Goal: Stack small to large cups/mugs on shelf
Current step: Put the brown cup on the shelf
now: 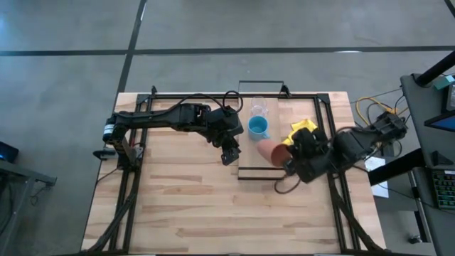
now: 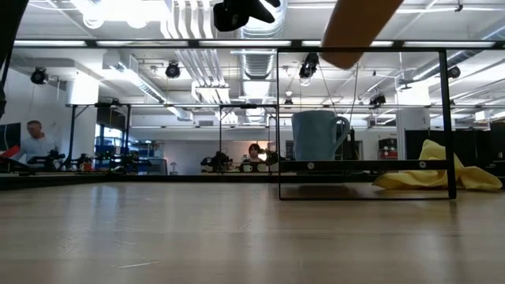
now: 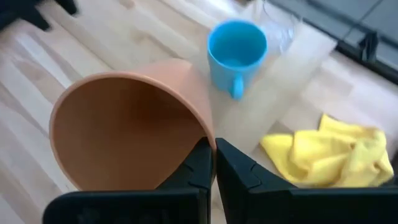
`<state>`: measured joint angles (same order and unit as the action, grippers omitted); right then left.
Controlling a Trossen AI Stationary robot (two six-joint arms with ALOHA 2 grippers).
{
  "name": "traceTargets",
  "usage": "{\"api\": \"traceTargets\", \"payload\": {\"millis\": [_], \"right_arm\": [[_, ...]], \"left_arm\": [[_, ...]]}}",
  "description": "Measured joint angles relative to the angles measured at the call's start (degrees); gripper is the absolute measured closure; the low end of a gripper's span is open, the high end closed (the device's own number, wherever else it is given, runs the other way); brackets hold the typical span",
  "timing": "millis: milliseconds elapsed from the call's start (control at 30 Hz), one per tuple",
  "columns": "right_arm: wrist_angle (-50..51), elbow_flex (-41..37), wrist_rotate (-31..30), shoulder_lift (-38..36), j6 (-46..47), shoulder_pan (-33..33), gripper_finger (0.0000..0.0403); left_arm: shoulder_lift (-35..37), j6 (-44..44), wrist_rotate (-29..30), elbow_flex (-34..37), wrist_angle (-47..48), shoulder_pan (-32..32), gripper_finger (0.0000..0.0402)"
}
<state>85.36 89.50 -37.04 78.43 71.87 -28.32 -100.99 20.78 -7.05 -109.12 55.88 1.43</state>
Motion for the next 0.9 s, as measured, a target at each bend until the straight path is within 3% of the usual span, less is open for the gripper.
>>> {"api": "traceTargets", "payload": {"millis": [233, 400, 700, 900], "right_arm": [[-0.2, 0.0, 3.4, 0.1, -4.4, 6.4, 0.0394], [-0.3, -0.1, 11.9, 0.1, -7.1, 11.5, 0.0394], [-0.7, -0.1, 21.8, 0.1, -8.4, 16.9, 0.0394], [-1.3, -0.3, 23.5, 0.7, -10.1, 19.4, 0.0394]], "left_arm": [[0.0, 0.1, -0.2, 0.0, 0.1, 0.0, 0.0291], [0.0, -0.1, -0.2, 0.0, 0.1, 0.0, 0.0291], [0.6, -0.6, -0.2, 0.0, 0.2, 0.1, 0.0291], [1.0, -0.7, 0.2, 0.0, 0.2, 0.5, 0.0291]]}}
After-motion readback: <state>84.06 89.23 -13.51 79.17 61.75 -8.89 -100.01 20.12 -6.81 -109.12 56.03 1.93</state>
